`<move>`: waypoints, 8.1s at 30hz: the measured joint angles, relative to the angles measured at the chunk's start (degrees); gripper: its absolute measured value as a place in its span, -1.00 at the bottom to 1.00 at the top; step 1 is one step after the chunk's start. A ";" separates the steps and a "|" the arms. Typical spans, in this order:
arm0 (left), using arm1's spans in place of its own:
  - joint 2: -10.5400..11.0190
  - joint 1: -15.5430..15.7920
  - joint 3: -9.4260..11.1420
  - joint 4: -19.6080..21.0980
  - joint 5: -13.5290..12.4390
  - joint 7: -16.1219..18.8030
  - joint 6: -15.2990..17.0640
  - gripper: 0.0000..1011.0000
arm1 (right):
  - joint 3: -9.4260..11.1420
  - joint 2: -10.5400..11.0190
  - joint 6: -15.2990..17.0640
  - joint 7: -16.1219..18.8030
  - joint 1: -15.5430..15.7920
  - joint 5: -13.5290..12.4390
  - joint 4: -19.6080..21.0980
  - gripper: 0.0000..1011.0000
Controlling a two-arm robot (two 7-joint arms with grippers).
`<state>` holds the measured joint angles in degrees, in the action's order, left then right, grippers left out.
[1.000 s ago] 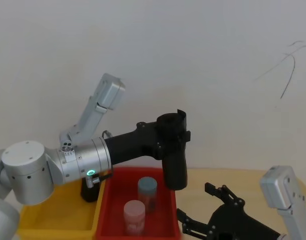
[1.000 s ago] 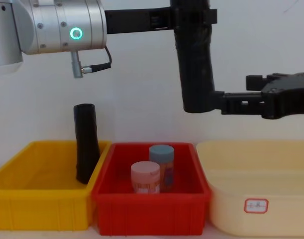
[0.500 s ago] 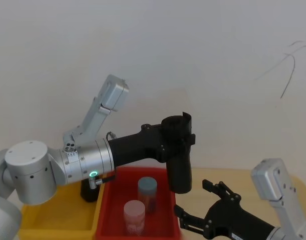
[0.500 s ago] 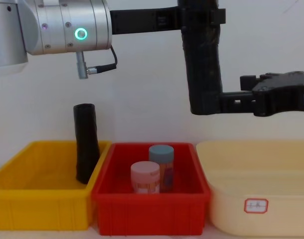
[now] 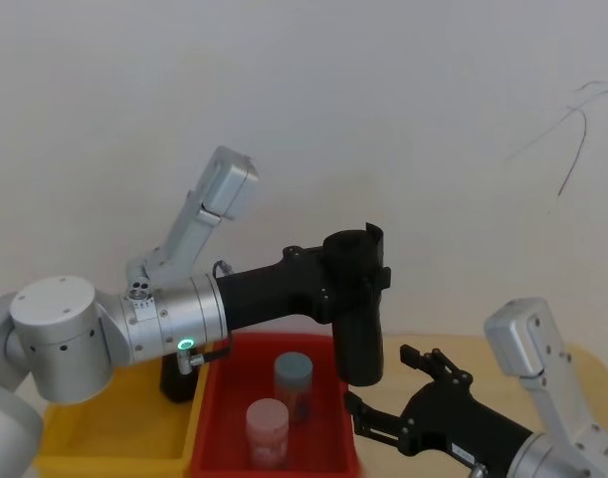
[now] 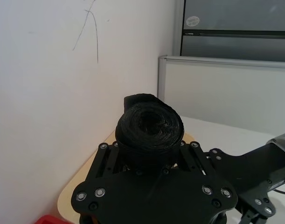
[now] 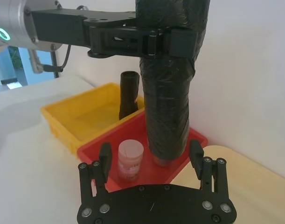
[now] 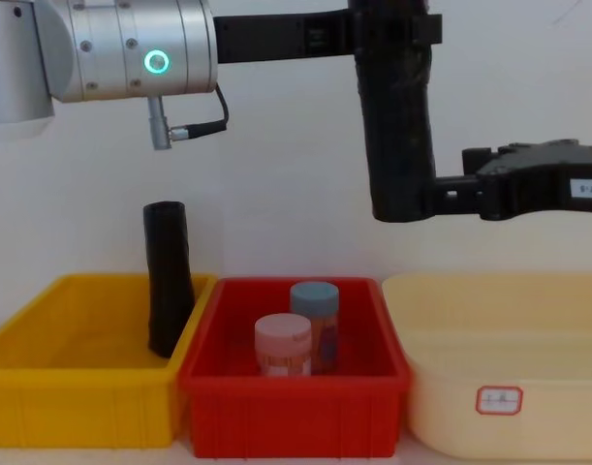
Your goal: Pick up the garbage bag with the one hand and transfer it to the other hand.
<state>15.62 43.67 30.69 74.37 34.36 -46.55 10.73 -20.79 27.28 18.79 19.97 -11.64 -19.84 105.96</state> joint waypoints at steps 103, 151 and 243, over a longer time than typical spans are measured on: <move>4.95 -3.99 -0.13 6.44 4.56 5.77 3.27 0.98 | 0.41 -2.58 0.12 -2.47 -6.80 -0.68 -8.95 -0.06; 10.80 -11.14 -6.04 10.84 3.69 20.91 1.59 0.98 | 0.74 0.17 4.96 -2.44 -9.86 3.68 -14.26 0.98; 10.58 -20.57 -7.94 13.11 1.33 31.42 -0.40 0.98 | -19.93 -10.29 3.30 22.22 -34.17 6.50 -44.60 0.98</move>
<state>26.20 23.10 22.75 87.48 35.68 -15.14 10.33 -40.73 16.98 22.09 42.19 -45.81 -13.34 61.36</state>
